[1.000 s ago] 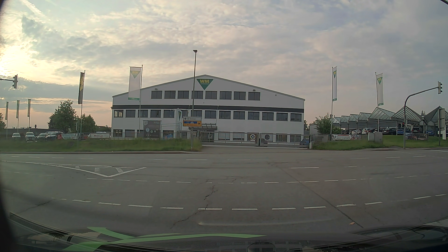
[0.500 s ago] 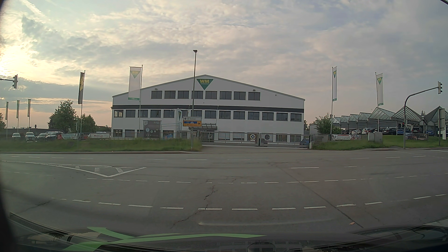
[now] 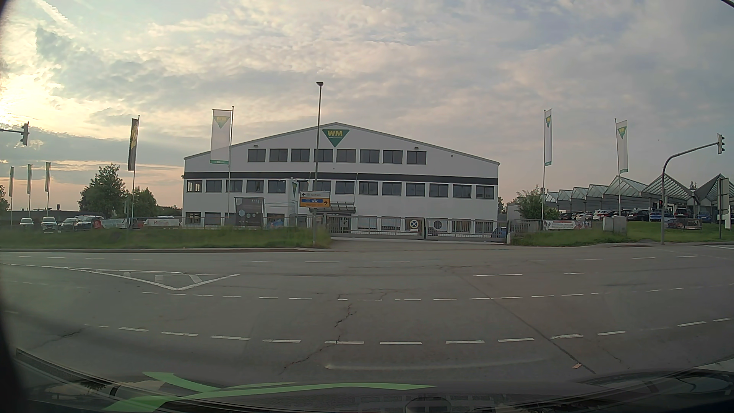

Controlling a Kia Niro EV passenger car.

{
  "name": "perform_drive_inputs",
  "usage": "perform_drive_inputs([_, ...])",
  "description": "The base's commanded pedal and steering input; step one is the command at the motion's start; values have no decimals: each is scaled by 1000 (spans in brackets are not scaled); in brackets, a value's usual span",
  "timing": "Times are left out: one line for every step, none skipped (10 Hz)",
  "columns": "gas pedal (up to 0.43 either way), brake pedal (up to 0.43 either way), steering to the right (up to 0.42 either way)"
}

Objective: Follow the waypoints while adhering to traffic rules and regulations

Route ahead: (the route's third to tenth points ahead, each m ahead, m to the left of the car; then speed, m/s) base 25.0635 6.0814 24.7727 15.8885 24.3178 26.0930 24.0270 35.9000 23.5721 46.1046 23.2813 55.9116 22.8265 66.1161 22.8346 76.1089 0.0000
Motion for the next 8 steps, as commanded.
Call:
perform_drive_inputs([0,384,-25])
perform_drive_inputs([0,384,-25])
perform_drive_inputs([0,384,-25])
perform_drive_inputs([0,384,-25])
perform_drive_inputs([0,384,-25])
perform_drive_inputs([0,384,-25])
perform_drive_inputs([0,384,-25])
perform_drive_inputs([0,384,-25])
